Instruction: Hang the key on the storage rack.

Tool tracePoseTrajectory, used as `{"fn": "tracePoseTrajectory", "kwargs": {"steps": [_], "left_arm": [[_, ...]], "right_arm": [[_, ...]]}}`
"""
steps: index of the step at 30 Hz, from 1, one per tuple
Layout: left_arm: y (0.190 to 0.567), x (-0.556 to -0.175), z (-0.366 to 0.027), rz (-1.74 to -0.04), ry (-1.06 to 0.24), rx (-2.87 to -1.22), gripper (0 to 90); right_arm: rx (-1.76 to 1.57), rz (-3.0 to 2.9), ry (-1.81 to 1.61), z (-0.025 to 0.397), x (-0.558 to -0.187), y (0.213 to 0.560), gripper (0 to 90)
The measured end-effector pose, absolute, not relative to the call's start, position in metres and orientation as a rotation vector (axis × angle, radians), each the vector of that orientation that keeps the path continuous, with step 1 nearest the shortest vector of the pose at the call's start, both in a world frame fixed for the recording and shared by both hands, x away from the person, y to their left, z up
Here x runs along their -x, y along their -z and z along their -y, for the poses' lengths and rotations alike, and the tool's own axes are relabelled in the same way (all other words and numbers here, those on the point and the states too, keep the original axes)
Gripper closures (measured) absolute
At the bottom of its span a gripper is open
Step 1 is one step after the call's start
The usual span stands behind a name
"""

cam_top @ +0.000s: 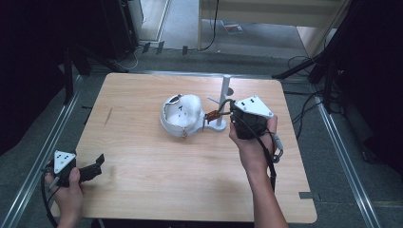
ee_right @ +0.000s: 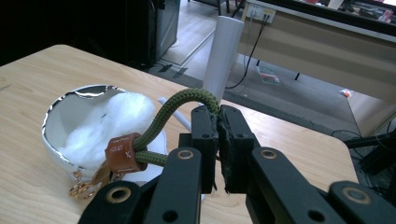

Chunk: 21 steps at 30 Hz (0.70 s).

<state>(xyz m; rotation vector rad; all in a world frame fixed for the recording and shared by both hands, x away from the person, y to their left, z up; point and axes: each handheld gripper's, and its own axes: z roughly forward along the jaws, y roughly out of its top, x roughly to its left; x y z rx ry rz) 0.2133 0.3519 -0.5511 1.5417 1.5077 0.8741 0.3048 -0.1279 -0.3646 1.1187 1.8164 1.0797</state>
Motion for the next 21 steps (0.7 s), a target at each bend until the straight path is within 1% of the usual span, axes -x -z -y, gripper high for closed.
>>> {"fn": "tracePoseTrajectory", "kwargs": {"steps": [21], "left_arm": [[0.551,-0.214,-0.352,-1.513,-0.866,-1.546,0.0]], "right_arm": [[-1.151,-1.810,-1.073,0.136,-0.326,0.366,86.7]]}}
